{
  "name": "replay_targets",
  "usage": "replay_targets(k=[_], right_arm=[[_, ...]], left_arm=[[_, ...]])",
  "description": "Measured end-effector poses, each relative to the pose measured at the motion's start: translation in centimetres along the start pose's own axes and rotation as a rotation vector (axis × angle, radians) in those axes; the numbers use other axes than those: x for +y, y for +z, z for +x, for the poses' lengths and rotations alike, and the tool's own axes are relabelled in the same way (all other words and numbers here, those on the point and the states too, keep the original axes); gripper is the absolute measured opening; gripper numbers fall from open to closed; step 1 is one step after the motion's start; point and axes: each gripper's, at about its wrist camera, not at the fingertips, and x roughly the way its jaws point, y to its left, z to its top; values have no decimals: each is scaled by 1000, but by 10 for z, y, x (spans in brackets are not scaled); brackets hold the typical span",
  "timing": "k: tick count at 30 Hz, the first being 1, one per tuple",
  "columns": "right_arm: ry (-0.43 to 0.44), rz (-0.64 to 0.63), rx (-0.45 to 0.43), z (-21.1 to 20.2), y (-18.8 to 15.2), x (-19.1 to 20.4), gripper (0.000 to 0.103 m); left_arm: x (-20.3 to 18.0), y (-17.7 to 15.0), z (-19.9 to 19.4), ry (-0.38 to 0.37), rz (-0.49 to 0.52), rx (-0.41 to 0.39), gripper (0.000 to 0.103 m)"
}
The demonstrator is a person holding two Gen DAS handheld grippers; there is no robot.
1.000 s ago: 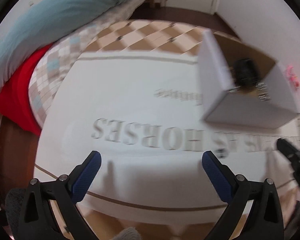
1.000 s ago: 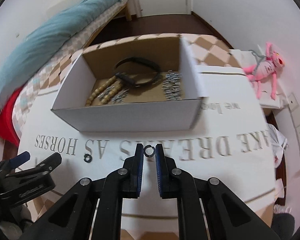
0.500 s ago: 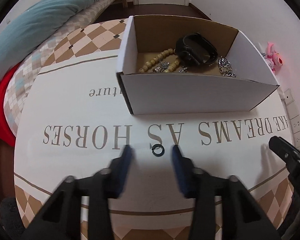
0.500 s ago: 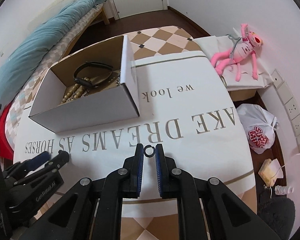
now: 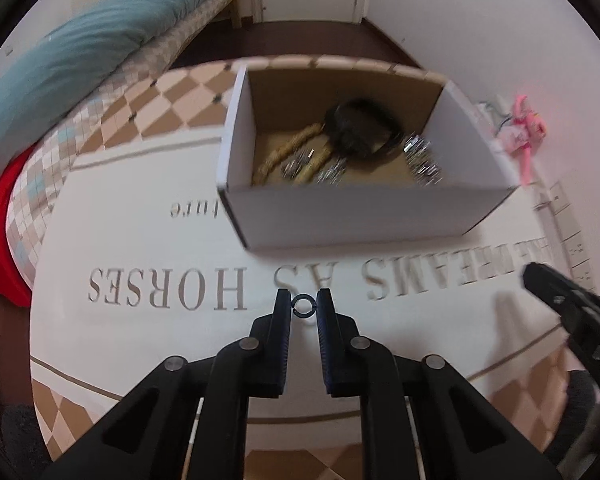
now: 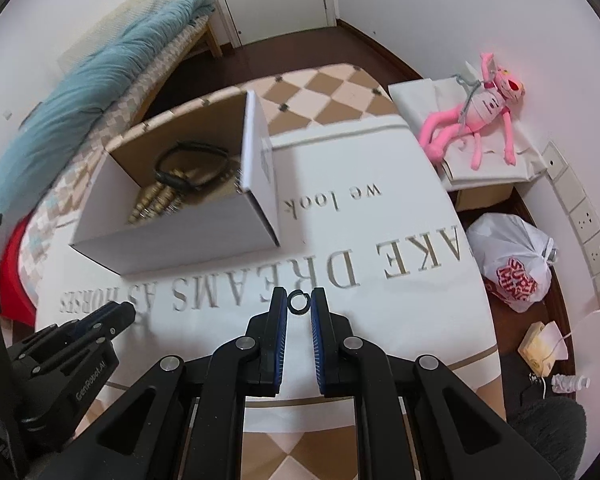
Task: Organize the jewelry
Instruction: 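Carry both black rings over the white box and open both tools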
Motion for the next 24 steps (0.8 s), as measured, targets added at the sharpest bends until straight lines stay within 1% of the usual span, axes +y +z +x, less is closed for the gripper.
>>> replay_targets(k=[3,6,7,8,10,13,15,17,18,19,20,21,22,23,24], right_arm=[[52,-1,-19,-15,10,7,12],[128,-17,-21,-26,29,19,12],[158,-19,-20,-28,37,23,12],[195,-24,-8,-27,50,28,12],[237,-32,5,-23,69,35,12],[255,-60,41,-9,91,47,13],[260,-72,119,9,104,53,13],[260,-63,203,26,110,53,14],[262,-60,224,29,112,52,14],[254,-58,233,31,114,51,19],[248,-55,232,30,115,49,28],[248,-47,225,28,116,47,32],[249,-41,218,25,117,44,35],[245,-36,210,22,119,42,36],[240,-33,204,19,120,39,36]], left_arm=[[3,19,-26,-76,-29,-20,10],[10,49,-37,-169,-70,-1,10],[11,60,-38,-188,-72,6,10],[12,71,-37,-199,-73,11,10],[15,91,-29,-219,-69,31,10],[22,113,-12,-226,-82,90,11],[25,121,-4,-193,-100,130,12],[29,126,-1,-200,-121,145,12],[33,129,-1,-199,-135,142,14],[35,131,-2,-194,-141,143,21],[36,132,-5,-185,-139,132,33],[38,133,-9,-171,-135,118,41],[39,134,-12,-158,-129,108,62],[40,135,-18,-143,-122,90,68],[41,134,-21,-134,-119,78,68]])
